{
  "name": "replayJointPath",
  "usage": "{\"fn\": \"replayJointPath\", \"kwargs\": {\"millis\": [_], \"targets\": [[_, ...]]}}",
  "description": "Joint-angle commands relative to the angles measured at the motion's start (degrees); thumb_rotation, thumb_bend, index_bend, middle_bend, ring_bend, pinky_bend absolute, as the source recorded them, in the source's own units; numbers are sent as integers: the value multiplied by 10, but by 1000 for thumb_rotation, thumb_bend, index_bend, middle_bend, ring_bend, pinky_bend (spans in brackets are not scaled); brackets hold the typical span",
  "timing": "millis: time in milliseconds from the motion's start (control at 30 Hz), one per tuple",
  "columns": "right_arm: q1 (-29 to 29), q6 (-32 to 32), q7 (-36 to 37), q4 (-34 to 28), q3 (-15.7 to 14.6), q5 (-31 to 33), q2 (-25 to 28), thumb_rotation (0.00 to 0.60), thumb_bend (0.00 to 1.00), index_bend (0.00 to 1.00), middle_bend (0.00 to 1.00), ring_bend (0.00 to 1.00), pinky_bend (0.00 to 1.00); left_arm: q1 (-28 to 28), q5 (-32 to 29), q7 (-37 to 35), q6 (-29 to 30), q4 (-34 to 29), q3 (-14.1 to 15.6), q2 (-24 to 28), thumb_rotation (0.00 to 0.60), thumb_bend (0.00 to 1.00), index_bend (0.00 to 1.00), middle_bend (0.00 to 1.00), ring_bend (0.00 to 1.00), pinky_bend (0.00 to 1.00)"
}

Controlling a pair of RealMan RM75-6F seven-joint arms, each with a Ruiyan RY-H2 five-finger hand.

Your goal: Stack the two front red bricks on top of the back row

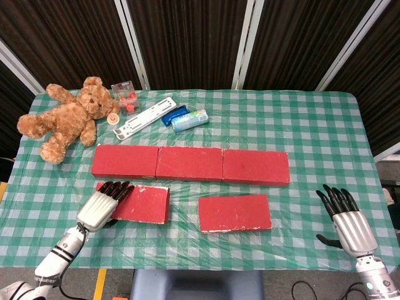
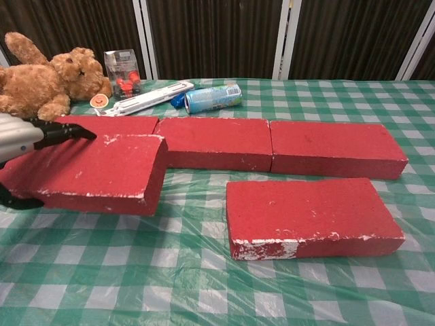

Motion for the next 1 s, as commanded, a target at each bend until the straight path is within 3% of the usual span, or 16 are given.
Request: {"fn": "replayJointPath", "kwargs": {"millis": [33,300,567,1000], "targets": [[1,-3,-4,0,2,5,-2,600,86,0,0,0,0,-29,-41,40,-25,-9,-41,5,600,399,484,924,671,840],[3,-8,-15,1,11,24,-6,600,86,0,0,0,0,-79,-114,47,-78,6,-95,8,600,397,486,929,673,843],[5,-14,-26,3,18,41,-12,600,86,0,0,0,0,-139,-189,40,-149,90,-127,-37,600,396,486,928,673,843],[9,-25,-34,7,25,64,-15,600,86,0,0,0,0,-200,-233,12,-206,191,-137,-97,600,398,486,928,673,842]]}}
